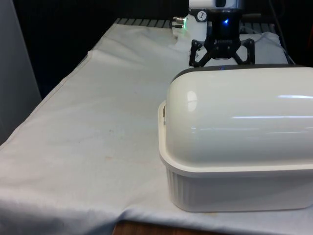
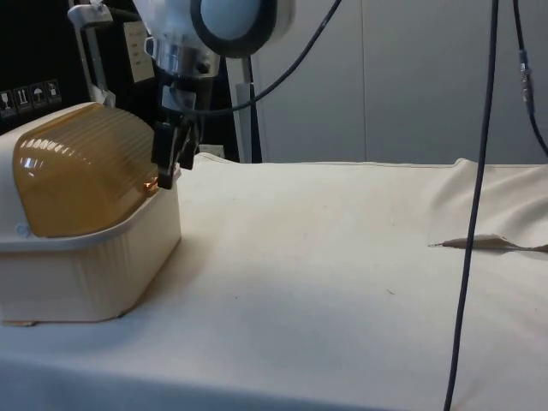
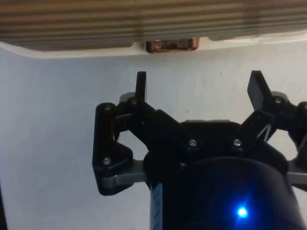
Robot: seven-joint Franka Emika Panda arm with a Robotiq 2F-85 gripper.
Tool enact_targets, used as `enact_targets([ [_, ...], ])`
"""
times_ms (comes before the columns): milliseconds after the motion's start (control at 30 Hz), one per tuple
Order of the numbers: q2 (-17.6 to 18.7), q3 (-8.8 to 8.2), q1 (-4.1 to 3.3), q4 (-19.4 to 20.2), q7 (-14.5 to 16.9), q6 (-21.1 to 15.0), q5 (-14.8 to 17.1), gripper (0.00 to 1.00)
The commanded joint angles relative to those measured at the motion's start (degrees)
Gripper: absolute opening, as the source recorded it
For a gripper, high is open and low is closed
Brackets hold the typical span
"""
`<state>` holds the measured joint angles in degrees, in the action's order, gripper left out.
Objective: Open the lid, then close it.
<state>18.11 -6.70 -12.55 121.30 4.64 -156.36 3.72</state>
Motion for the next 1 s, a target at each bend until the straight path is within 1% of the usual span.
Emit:
enact_targets([
  [0,0.06,0.00,0.06,-0.06,0.52,0.00,0.69,1.00],
  [33,0.23,0.92,0.57,-0.40,1.83,0.23,2.46,1.00],
  [67,0.40,0.57,0.34,-0.57,1.89,0.23,2.52,1.00],
  [167,0.63,0.34,0.23,-0.69,1.66,0.23,2.12,0.99],
  [200,0.74,0.23,0.11,-0.80,1.55,0.23,1.95,0.91],
  [233,0.57,0.06,0.00,-0.57,1.32,0.06,1.72,0.86],
  [267,0.80,0.17,0.11,-0.86,1.49,0.23,1.89,0.86],
  [400,0.92,0.06,0.06,-0.97,1.38,0.17,1.72,0.65],
  [467,0.97,0.00,0.00,-1.03,1.32,0.17,1.66,0.47],
  [600,0.80,0.06,0.00,-0.80,1.32,0.06,1.66,0.28],
  [633,0.97,0.00,0.00,-1.03,1.26,0.17,1.55,0.28],
  [733,0.97,0.00,0.00,-0.97,1.26,0.17,1.60,0.14],
  [767,1.03,0.00,-0.23,-1.15,1.03,0.17,1.55,0.04],
  [800,1.09,0.06,-0.29,-1.20,0.92,0.17,1.55,0.00],
  [833,1.09,0.17,-0.29,-1.26,0.92,0.23,1.60,0.00],
  [867,0.80,0.11,-0.11,-0.92,1.26,0.06,1.66,0.00],
  [967,1.20,0.57,-0.11,-1.49,1.09,0.34,2.18,0.00],
])
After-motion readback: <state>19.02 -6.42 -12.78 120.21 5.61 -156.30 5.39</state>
